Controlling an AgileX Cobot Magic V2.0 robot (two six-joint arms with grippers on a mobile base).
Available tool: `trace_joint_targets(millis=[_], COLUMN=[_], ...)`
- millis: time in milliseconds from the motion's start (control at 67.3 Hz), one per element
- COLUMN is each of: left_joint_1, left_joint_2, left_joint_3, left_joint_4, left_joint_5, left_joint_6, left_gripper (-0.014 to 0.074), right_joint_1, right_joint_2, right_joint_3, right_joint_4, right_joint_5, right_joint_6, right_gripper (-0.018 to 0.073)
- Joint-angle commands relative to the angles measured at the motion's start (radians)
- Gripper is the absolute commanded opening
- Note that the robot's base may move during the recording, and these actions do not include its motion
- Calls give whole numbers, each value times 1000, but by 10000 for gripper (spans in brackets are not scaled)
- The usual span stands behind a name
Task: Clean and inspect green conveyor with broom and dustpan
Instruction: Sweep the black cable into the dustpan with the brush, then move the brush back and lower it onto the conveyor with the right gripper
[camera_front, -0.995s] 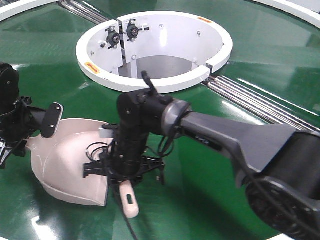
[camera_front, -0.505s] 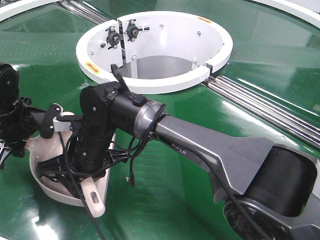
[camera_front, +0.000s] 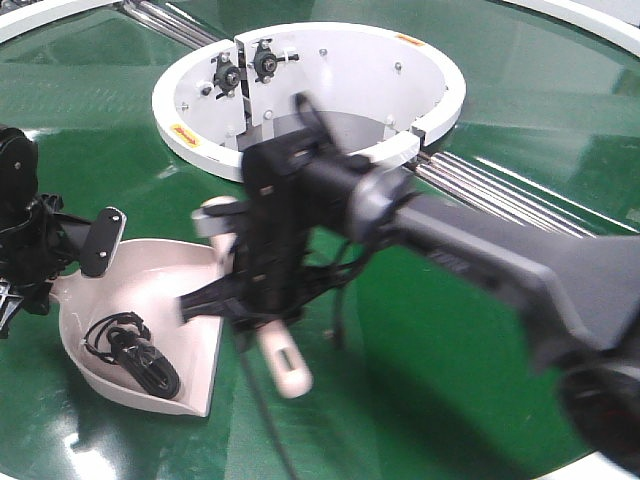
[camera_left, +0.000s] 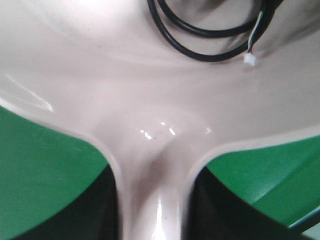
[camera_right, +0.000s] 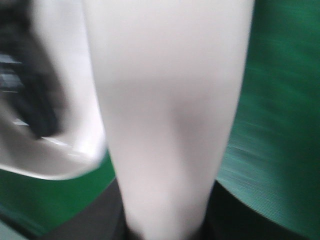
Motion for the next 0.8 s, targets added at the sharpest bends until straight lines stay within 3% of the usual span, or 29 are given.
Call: trace_joint_targets(millis=[0, 297, 787], left_joint_1=[-5, -5, -5], left_joint_2=[-43, -43, -43], left_joint_3=[-30, -30, -30], left_joint_4=[3, 3, 3], left_joint_5=[2, 2, 2], left_joint_6=[-6, -6, -6], left_gripper=[-6, -6, -6], right_joint_1=[-49, -214, -516], right_joint_2=[-133, -323, -470], right_joint_3=[51, 287, 569], right_joint_4=[-42, -122, -134], right_joint_5=[55, 6, -79], right_joint_6=[-5, -30, -227], right_gripper=[-5, -5, -5])
